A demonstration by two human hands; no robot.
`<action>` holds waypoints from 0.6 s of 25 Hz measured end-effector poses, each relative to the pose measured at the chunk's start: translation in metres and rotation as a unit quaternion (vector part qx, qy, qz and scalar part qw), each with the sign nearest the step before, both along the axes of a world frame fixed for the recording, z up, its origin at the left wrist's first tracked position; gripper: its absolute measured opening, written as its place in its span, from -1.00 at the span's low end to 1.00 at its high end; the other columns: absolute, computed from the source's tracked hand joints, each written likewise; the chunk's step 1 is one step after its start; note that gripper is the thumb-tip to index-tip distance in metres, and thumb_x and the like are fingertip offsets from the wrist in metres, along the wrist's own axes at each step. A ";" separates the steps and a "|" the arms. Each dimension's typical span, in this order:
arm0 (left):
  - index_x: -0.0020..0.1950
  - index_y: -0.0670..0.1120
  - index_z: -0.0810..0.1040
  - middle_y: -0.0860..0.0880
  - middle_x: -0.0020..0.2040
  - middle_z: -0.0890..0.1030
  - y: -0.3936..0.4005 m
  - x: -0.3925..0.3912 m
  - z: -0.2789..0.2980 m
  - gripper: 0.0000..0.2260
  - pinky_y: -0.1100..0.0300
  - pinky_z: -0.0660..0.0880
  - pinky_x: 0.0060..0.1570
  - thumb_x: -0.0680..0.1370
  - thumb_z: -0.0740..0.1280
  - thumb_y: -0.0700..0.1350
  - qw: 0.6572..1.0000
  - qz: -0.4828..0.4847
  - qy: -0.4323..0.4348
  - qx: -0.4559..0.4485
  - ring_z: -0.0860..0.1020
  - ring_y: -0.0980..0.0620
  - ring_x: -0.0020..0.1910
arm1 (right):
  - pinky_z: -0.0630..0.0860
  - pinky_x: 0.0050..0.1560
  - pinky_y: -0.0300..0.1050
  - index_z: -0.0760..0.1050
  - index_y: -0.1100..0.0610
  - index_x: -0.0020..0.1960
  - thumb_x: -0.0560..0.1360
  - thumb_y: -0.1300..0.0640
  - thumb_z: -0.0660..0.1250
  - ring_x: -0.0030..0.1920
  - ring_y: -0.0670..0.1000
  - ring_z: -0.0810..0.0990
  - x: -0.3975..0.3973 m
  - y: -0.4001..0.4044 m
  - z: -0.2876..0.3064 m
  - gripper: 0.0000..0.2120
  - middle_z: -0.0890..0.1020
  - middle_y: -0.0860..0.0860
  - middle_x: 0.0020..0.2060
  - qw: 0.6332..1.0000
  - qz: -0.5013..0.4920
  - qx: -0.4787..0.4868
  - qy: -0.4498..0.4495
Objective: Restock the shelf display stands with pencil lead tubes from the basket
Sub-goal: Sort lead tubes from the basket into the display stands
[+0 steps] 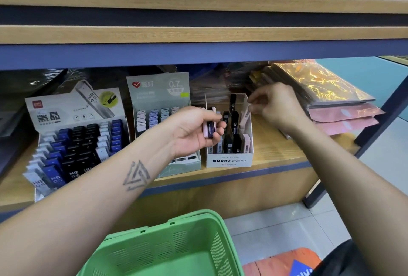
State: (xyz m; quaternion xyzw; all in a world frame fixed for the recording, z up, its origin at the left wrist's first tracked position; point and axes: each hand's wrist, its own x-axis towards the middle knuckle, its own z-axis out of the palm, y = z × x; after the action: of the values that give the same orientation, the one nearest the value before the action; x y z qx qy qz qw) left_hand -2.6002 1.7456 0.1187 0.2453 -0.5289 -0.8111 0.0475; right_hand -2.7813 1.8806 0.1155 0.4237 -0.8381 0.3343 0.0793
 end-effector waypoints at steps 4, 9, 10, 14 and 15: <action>0.14 -0.21 0.47 -0.16 -0.23 0.58 0.004 -0.002 -0.001 -0.90 0.26 0.49 -0.45 0.63 0.27 -0.30 1.000 -0.016 0.008 0.000 0.53 0.01 -0.33 | 0.60 -0.01 -0.09 0.70 0.13 -0.01 0.46 0.24 0.53 -0.13 -0.01 0.64 -0.004 -0.001 -0.010 -0.88 0.70 0.04 -0.14 0.998 -0.001 0.027 0.060; 0.13 -0.20 0.47 -0.16 -0.23 0.58 0.003 0.001 -0.002 -0.90 0.27 0.49 -0.45 0.63 0.28 -0.30 1.000 -0.019 0.011 0.001 0.53 0.01 -0.33 | 0.60 -0.02 -0.08 0.70 0.13 -0.02 0.47 0.27 0.51 -0.12 0.02 0.66 -0.005 -0.004 -0.021 -0.89 0.70 0.05 -0.14 0.998 -0.002 0.043 0.051; 0.12 -0.20 0.47 -0.16 -0.23 0.59 0.003 0.001 -0.002 -0.92 0.26 0.49 -0.44 0.63 0.28 -0.30 1.000 -0.020 0.011 0.003 0.54 0.01 -0.33 | 0.62 -0.03 -0.05 0.70 0.14 -0.06 0.47 0.30 0.49 -0.12 0.04 0.66 -0.004 -0.006 -0.023 -0.90 0.70 0.05 -0.16 0.997 0.000 0.051 0.051; 0.09 -0.20 0.49 -0.15 -0.25 0.59 0.004 0.001 -0.004 -0.94 0.26 0.49 -0.44 0.63 0.28 -0.29 1.000 -0.024 0.010 0.009 0.54 0.02 -0.35 | 0.64 -0.07 0.05 0.68 0.13 -0.16 0.44 0.40 0.37 -0.17 0.07 0.65 -0.001 -0.013 -0.026 -0.79 0.68 0.04 -0.22 0.992 -0.005 0.102 0.068; 0.09 -0.20 0.49 -0.15 -0.25 0.59 0.004 0.001 -0.005 -0.93 0.26 0.49 -0.44 0.63 0.28 -0.29 1.000 -0.024 0.010 0.009 0.54 0.02 -0.36 | 0.65 -0.07 0.07 0.68 0.14 -0.15 0.44 0.40 0.36 -0.17 0.09 0.65 -0.001 -0.014 -0.027 -0.79 0.68 0.06 -0.21 0.991 -0.008 0.113 0.072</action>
State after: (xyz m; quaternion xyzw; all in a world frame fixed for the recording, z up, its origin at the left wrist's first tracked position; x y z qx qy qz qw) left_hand -2.5988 1.7495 0.1137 0.2243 -0.5265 -0.8194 0.0311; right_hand -2.7826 1.8665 0.0888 0.4461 -0.8660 0.2056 0.0934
